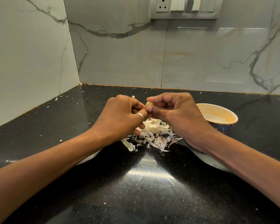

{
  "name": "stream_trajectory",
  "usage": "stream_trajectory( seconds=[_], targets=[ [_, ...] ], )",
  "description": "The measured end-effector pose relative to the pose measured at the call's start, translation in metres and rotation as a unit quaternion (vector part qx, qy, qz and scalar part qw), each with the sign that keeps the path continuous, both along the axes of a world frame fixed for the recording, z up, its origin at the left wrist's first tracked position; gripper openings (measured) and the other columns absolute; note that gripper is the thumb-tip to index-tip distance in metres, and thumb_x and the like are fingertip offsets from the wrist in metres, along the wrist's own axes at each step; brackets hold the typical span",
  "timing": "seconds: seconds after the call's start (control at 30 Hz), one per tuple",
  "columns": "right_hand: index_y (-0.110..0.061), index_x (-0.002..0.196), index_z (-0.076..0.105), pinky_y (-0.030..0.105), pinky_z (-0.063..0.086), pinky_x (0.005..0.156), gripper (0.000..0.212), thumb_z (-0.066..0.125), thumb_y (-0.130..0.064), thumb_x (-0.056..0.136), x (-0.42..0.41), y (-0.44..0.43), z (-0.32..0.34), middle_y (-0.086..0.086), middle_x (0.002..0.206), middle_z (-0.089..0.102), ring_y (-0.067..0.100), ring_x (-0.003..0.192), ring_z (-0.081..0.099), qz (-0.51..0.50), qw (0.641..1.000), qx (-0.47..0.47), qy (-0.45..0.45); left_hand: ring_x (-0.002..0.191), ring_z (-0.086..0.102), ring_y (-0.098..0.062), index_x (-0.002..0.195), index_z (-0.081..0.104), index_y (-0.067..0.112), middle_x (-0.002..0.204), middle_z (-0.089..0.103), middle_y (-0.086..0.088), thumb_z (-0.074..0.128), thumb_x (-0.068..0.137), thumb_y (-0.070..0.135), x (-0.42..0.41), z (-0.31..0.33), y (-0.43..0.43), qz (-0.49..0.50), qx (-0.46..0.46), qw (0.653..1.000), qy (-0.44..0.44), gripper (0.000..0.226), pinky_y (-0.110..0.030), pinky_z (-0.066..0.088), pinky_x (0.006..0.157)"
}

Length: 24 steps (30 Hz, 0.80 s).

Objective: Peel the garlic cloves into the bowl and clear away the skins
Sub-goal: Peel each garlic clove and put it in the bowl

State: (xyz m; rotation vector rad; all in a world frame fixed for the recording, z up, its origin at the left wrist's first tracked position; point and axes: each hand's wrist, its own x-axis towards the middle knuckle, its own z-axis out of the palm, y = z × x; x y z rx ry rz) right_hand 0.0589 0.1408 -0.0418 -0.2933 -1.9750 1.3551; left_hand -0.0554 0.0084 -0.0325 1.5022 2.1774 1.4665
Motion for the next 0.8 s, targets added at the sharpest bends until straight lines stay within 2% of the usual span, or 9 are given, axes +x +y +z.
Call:
stream_trajectory(
  seconds=[0.17,0.33,0.5,0.6,0.8],
  targets=[
    [-0.012,0.104,0.078,0.044,0.062,0.089,0.023,0.082,-0.004,0.083,-0.002,-0.001,-0.002,0.008,0.092,0.079,0.023,0.089,0.078,-0.008,1.000,0.014,0.003,0.058,0.072,-0.009,0.088,0.075,0.011,0.067,0.073,-0.001,0.071,0.093,0.020,-0.001,0.000,0.001,0.023,0.005,0.999,0.042,0.011,-0.029,0.061,0.053],
    [-0.011,0.105,0.078,0.043,0.061,0.089,0.022,0.081,-0.004,0.084,0.000,-0.003,-0.001,0.009,0.092,0.079,0.024,0.090,0.078,0.000,1.000,0.008,-0.001,0.056,0.072,-0.009,0.087,0.075,0.009,0.065,0.073,-0.001,0.073,0.090,0.019,-0.003,0.000,0.000,0.030,0.018,0.999,0.033,0.010,-0.027,0.060,0.051],
    [0.001,0.106,0.074,0.034,0.063,0.083,0.018,0.072,0.004,0.088,0.005,-0.004,0.008,0.021,0.096,0.076,0.025,0.087,0.076,0.066,0.991,-0.118,0.000,0.058,0.073,-0.014,0.085,0.075,0.010,0.064,0.073,-0.003,0.074,0.090,0.020,-0.006,0.002,0.000,0.013,0.031,0.999,0.001,0.011,-0.030,0.061,0.054],
    [0.001,0.103,0.074,0.032,0.064,0.081,0.014,0.070,0.004,0.089,0.006,-0.003,0.012,0.019,0.093,0.075,0.025,0.086,0.074,0.085,0.982,-0.166,-0.004,0.060,0.073,-0.014,0.085,0.074,0.008,0.065,0.072,-0.004,0.073,0.090,0.016,-0.006,0.005,-0.001,0.004,0.040,0.999,-0.019,0.009,-0.028,0.060,0.054],
    [0.004,0.106,0.072,0.027,0.063,0.079,0.019,0.068,0.007,0.088,0.006,-0.002,0.013,0.022,0.097,0.075,0.023,0.087,0.074,0.094,0.975,-0.200,0.012,0.066,0.074,-0.013,0.091,0.075,0.012,0.073,0.074,-0.002,0.070,0.092,0.008,-0.008,0.004,-0.001,0.002,0.059,0.998,-0.023,0.006,-0.027,0.059,0.054]
  ],
)
